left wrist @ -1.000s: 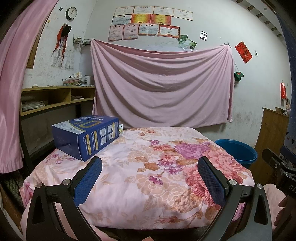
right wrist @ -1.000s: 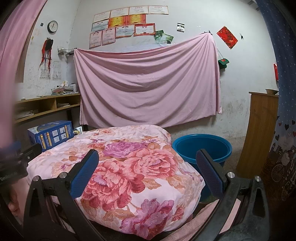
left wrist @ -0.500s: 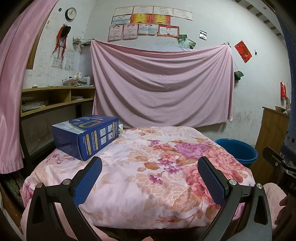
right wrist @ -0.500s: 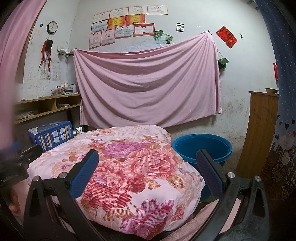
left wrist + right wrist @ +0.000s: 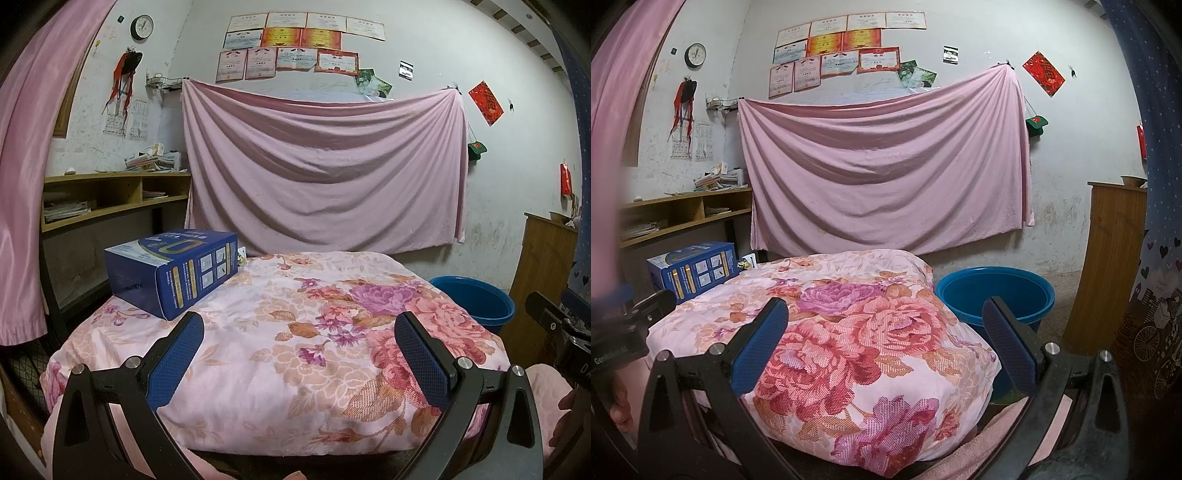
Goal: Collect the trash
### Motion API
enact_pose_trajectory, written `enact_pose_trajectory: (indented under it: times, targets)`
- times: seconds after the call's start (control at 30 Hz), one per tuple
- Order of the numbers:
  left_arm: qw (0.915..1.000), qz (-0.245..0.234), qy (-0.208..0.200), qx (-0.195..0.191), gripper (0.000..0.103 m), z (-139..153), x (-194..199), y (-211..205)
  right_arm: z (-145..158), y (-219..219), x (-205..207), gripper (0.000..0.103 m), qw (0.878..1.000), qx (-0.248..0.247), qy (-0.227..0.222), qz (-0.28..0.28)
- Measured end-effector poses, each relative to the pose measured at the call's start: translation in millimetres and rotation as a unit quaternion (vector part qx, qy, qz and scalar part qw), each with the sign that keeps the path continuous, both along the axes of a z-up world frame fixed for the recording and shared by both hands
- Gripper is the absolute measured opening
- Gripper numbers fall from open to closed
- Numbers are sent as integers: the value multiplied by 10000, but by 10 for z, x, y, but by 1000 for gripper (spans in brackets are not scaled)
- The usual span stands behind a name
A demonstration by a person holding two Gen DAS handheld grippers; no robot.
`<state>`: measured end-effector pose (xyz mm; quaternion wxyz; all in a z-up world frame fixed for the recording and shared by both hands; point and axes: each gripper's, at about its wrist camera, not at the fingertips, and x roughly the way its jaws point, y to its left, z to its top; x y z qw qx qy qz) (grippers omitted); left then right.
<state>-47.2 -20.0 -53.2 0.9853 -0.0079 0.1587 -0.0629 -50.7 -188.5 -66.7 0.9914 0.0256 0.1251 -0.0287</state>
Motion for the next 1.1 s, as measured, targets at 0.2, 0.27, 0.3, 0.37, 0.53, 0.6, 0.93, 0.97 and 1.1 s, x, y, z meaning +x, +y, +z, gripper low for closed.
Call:
enact_pose_trajectory:
  times: [0.2,0.27,0.3,0.37,0.53,0.6,0.93,0.97,1.1]
  targets:
    - [10000,10,-2,-1,101,1,0,-4,1,4,1,103,10000,-1,1,-6]
    - [10000,0,1,-8,101,0,2,2,1,11,3,103,10000,2,-1,-3]
    - [10000,3,-3,-7,101,0,3,2,1,11,3,103,10000,0,-4,-4]
    - [10000,1,1,-3,101,-1,5,5,0,1,1,103,10000,1,3,-1]
    - [10000,3,-3,-2,101,-2,5,5,2,11,6,103,10000,-1,10,-4]
    - [10000,5,3,8,101,-6,0,0,2,16,6,103,10000,6,13,-6]
    - [10000,-6,38,38,101,-21,-7,-28,9,-31,17,103,10000,67,33,-7]
    - [10000,-4,41,47,101,-23,-7,-38,9,-32,18,103,10000,72,35,-6]
    - [9999,12,52,106,101,-30,8,-47,10,-34,18,103,10000,71,28,-8]
